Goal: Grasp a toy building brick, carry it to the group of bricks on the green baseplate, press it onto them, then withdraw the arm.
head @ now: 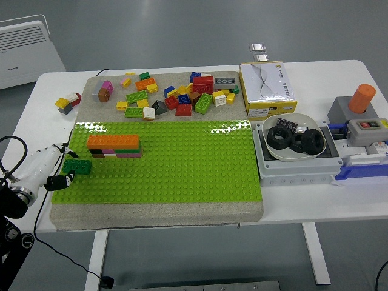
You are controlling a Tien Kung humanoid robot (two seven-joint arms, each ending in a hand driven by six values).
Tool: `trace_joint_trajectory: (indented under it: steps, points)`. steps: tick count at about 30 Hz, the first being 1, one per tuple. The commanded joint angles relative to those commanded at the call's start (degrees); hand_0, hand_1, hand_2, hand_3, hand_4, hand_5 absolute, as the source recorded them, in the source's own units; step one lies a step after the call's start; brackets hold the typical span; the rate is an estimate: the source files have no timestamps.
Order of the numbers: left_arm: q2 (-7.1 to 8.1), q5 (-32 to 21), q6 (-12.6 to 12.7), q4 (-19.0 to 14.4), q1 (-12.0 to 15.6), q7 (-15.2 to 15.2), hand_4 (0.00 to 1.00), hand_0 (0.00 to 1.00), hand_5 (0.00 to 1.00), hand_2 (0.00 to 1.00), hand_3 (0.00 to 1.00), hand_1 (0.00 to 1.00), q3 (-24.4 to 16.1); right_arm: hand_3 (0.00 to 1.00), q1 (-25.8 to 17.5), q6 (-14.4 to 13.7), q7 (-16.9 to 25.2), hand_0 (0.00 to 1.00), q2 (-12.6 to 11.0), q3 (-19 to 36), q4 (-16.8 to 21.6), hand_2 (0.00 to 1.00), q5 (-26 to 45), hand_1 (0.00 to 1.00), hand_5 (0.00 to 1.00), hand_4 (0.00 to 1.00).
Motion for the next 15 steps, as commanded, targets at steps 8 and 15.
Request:
trace_joint_trajectory:
  steps: [8,15]
  points:
    - [0.69,0.1,-0.6,1.2,-1.6,0.4,0.625,0.960,0.002,0.984,0.706,0.944,1.7,0.753,0.2,0.0,-0.1,0.669,-0.1,0.3,0.0,0.649,-0.3,0.667,0.998,0.873]
    - [0.90,0.0,-0.8,2.1,-2.5,0.3,0.629,0.961,0.002,0.986,0.710,0.944,2.3,0.753,0.3,-0.1,-0.3,0.669,-0.2,-0.3,0.0,0.649,0.2,0.665,0.998,0.873]
